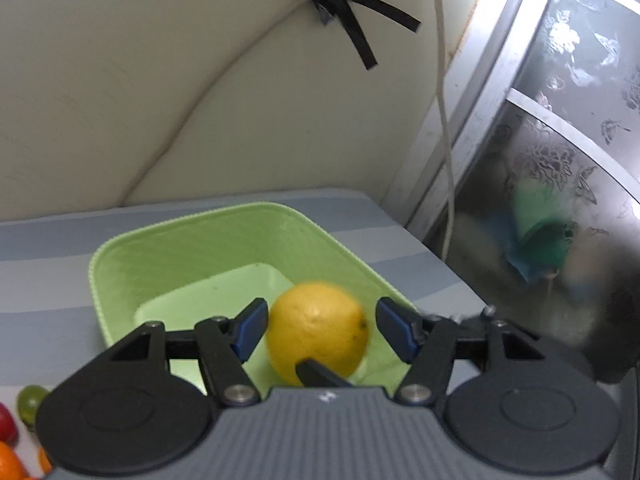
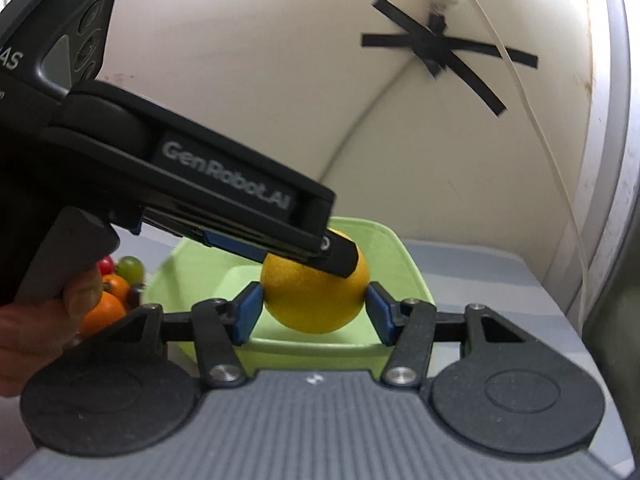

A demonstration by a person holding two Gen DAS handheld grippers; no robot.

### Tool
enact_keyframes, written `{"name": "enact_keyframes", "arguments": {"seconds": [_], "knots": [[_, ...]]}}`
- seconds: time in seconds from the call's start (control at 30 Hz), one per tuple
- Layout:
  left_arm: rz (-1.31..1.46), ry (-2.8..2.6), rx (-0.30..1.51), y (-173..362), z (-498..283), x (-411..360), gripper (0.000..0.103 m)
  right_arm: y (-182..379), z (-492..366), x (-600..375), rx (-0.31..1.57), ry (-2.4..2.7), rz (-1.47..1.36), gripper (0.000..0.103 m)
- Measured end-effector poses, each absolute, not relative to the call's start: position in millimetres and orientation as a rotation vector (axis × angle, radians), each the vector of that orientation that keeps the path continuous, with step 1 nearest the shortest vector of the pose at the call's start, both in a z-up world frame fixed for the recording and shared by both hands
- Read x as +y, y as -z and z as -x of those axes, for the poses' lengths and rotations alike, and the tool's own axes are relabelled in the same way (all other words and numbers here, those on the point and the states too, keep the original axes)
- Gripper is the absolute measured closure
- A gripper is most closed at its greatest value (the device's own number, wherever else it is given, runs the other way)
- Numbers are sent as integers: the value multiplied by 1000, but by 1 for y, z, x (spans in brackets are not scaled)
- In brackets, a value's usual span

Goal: Organize fruits
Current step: 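Carry the grapefruit with the left gripper into the green basket and release, then move the left gripper back to the tomato pile and grasp a dark tomato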

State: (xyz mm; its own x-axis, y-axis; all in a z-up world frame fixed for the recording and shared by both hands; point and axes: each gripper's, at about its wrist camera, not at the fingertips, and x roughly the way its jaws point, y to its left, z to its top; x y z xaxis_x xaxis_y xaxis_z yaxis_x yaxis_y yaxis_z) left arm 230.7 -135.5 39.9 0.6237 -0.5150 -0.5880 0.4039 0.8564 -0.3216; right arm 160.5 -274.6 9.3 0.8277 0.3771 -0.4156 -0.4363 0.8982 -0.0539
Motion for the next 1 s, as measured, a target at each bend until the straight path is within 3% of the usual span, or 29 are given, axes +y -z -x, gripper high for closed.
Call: {"name": "enact_keyframes", "arguments": {"seconds": [0.03,0.1,0.43,0.73,1.0], "knots": [[156,525,714,-41,-228,-135,41,-9,-160,-273,391,-426,152,43],[163,522,686,-50,-218,-128,41,-11,-156,-266,346,-397,174,31],[108,361,415,-108,-87,-29,38,-31,-117,-260,195,-402,79,37],[134,163,472,-54,9,31,38,-15,-70,-265,339,-502,-98,42],[141,73,570,-10,20,24,42,11,-1,-225,428,-530,-109,41]]}}
